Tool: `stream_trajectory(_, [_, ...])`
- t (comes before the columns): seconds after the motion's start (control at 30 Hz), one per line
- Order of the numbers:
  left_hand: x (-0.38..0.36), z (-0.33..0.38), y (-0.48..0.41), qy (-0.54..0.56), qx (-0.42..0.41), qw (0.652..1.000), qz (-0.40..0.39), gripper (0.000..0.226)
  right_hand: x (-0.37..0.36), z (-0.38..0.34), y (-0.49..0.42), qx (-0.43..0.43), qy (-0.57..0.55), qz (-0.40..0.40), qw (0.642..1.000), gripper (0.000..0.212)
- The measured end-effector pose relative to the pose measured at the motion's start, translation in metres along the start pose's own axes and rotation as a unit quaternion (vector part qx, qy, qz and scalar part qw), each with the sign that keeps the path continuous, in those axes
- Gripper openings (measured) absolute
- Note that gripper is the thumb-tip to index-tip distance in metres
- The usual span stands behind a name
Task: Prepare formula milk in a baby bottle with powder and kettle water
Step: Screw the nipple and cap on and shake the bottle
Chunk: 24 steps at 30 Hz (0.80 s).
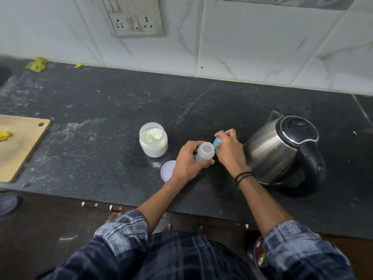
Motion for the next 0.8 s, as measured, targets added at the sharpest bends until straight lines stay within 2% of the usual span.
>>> stream_trajectory(0.33, [0.000, -0.003, 0.001, 0.006, 0.011, 1.000, -0.007, 0.060, 0.043, -0.004, 0.019, 0.003, -0.087, 0.082, 0.993, 0.038])
stream_trajectory(0.47, [0.000, -0.005, 0.000, -0.002, 0.015, 1.000, -0.008, 0.060, 0.055, -0.001, 0.023, -0.030, -0.161, 0.049, 0.985, 0.036])
stream_trajectory(0.57, [-0.001, -0.005, 0.000, -0.010, 0.015, 1.000, -0.009, 0.059, 0.060, -0.003, 0.026, -0.017, -0.197, 0.020, 0.980, 0.036])
stream_trajectory(0.8, [-0.001, -0.005, 0.000, -0.010, 0.010, 1.000, -0.010, 0.058, 0.070, -0.006, 0.030, 0.008, -0.228, 0.025, 0.973, 0.035])
Point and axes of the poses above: each hand's wrist, its own y-axis away from the middle knuckle, its own x-axis out of the back of the hand, z = x × y, the point moved 4 cm from there along -y, towards the middle knuckle, and after that the axes turned 7 degrees about z, right-handed, at the moved point
